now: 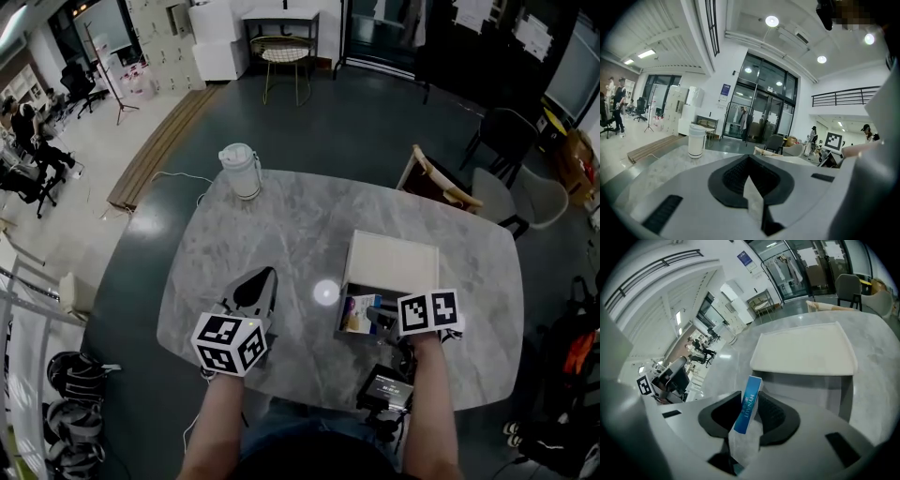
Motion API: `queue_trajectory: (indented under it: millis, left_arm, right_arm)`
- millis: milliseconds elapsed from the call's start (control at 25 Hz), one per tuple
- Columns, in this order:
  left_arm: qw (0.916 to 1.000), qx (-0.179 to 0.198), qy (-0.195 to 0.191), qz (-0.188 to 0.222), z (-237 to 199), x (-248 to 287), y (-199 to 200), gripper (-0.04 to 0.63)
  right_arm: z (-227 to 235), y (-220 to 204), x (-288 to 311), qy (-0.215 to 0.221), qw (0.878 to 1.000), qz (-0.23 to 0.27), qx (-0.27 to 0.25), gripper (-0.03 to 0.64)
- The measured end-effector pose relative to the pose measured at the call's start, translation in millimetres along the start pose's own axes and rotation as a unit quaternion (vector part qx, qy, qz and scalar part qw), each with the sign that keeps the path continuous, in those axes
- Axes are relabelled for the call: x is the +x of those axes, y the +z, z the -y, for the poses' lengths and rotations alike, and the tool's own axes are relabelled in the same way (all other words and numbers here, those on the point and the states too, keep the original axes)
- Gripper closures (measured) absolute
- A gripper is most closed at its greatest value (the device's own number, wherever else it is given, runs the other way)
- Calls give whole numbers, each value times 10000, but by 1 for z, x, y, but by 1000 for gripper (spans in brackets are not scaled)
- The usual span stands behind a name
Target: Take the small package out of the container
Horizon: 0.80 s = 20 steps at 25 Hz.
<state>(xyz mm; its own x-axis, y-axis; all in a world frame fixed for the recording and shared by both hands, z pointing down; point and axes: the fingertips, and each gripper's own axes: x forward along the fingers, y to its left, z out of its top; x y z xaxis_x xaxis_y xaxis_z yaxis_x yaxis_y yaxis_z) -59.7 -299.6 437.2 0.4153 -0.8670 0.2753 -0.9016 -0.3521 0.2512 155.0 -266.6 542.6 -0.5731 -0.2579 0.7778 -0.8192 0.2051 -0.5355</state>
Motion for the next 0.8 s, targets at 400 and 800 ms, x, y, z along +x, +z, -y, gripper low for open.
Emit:
queue_trajectory:
  millis: [400, 800]
  left_arm:
    - [10000, -67, 64, 30, -3, -7, -2, 588]
    - [10000, -45, -42, 23, 5, 0, 0, 588]
  right_arm:
    - [44, -13, 6, -499, 9963, -693, 120, 491]
    - [41, -10, 7, -214, 9980, -493, 325, 504]
